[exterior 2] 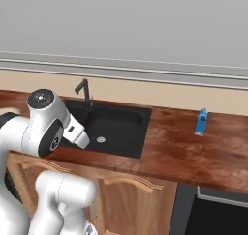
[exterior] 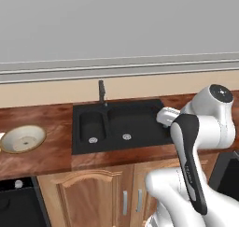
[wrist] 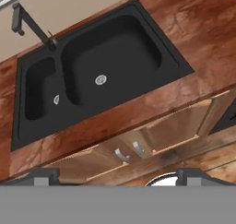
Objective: Gather the eggs and milk located in the vicinity of the sink area and place them right next to the bowl.
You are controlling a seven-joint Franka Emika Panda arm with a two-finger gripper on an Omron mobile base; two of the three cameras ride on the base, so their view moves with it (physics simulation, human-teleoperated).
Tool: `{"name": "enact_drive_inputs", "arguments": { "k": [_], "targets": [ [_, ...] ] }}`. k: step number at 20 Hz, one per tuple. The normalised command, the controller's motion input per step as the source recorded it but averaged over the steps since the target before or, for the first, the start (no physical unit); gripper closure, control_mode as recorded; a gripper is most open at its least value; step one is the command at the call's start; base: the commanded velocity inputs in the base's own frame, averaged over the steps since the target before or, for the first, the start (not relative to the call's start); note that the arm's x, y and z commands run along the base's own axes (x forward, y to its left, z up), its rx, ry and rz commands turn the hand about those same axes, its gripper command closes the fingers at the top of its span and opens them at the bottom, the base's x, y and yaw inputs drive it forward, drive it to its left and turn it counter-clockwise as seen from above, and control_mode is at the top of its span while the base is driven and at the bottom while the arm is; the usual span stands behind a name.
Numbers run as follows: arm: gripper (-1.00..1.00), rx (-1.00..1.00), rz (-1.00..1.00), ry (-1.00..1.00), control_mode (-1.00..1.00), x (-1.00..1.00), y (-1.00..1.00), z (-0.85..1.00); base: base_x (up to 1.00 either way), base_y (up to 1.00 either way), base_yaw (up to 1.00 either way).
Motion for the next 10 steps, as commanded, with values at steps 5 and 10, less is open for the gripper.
{"name": "enact_drive_inputs", "arguments": {
  "k": [5,10],
  "targets": [
    [-1.00,0.00,0.00,0.00,1.00,0.00,0.00,0.00,0.03,-0.60,0.04],
    [-1.00,0.00,0.00,0.00,1.00,0.00,0.00,0.00,0.07,-0.56,0.04]
  ]
}}
